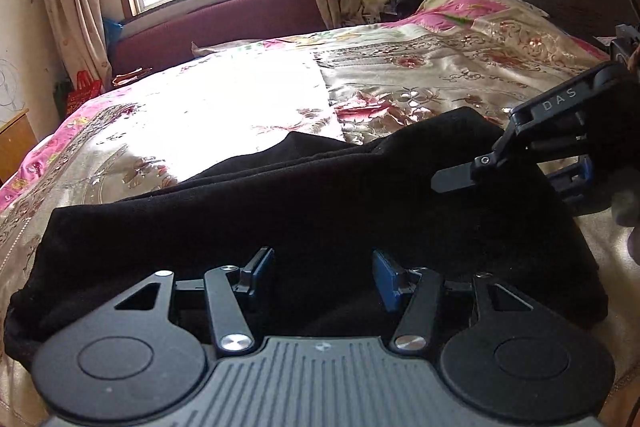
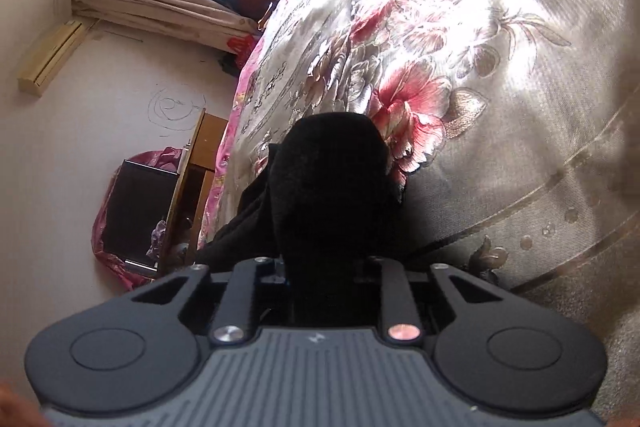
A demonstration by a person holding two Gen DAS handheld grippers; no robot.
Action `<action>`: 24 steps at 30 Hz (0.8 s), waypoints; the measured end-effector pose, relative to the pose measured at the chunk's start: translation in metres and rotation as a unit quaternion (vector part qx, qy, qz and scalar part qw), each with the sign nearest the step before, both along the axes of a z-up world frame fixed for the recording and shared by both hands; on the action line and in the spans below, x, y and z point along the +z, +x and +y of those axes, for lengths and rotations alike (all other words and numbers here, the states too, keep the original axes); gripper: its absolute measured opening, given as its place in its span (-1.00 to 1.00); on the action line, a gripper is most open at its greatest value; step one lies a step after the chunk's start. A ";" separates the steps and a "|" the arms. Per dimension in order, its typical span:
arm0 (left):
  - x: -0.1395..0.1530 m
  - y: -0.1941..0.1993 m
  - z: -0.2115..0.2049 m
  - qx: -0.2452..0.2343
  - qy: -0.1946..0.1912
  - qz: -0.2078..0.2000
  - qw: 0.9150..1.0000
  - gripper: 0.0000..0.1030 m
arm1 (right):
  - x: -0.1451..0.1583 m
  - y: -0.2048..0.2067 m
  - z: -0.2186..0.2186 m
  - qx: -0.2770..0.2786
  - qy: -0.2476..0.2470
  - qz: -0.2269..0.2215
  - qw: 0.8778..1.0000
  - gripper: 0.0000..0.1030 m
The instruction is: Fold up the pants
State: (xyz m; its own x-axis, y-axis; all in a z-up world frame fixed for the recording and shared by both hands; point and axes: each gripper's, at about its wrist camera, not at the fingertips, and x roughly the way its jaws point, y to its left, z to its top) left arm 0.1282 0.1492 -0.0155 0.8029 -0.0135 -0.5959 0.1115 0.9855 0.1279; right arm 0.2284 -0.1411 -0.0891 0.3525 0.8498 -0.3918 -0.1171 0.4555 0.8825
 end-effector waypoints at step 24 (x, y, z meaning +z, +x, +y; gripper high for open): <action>0.019 0.012 -0.206 -0.177 -0.028 0.003 0.984 0.36 | 0.020 -0.123 -0.278 -0.194 -0.059 0.047 0.978 -0.65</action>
State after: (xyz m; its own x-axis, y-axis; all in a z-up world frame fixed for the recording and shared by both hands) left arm 0.1405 -0.0573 0.0039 0.7383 -0.3255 -0.5907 0.4502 0.8900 0.0724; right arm 0.1057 -0.4187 -0.0692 0.5980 0.6057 -0.5249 0.1639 0.5487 0.8198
